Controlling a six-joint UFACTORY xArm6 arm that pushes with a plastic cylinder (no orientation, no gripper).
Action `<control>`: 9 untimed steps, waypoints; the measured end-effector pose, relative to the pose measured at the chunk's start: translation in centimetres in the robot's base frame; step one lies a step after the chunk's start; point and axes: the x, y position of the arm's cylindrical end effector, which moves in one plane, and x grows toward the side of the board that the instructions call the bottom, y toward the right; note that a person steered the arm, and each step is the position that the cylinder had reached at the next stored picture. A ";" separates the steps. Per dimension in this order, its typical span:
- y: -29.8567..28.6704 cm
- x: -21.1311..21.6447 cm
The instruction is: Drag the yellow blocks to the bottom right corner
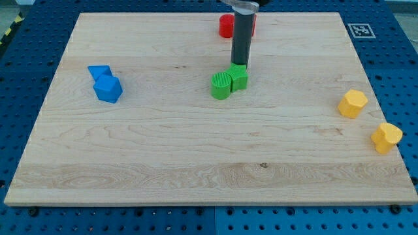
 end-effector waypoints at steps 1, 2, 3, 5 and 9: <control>0.2 -0.2; 0.6 -0.2; 1.0 -0.4; 16.0 -0.7; 23.3 6.9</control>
